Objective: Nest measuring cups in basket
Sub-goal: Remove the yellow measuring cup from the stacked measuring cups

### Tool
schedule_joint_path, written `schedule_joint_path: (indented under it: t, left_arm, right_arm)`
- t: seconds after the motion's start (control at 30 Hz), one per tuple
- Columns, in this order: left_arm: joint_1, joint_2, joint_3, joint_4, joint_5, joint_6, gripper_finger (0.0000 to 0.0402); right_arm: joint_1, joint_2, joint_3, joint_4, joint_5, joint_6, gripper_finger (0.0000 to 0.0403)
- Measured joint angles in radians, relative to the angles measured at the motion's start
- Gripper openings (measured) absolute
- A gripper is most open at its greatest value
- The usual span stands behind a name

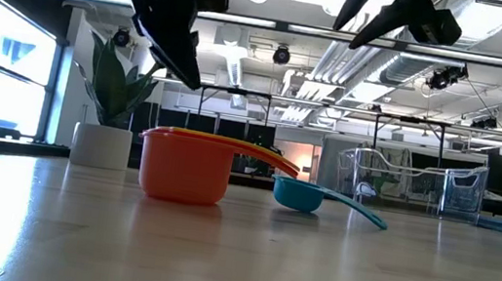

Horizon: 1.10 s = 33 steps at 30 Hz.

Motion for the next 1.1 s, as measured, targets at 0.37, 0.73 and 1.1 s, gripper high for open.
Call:
schedule_joint_path:
  t: [0.37,0.73,1.1]
  left_arm:
    - [-0.049,0.097,0.000,0.045,-0.081,0.067,0.0071]
    - [-0.052,0.130,0.000,0.065,-0.101,0.068,0.0071]
    - [-0.052,0.176,0.000,0.077,-0.133,0.058,0.0071]
  right_arm:
    - [0.000,0.000,0.000,-0.008,0.001,-0.038,0.0119]
    - [0.000,0.000,0.000,-0.017,0.001,-0.061,0.0119]
    - [0.000,0.000,0.000,-0.022,0.001,-0.068,0.0119]
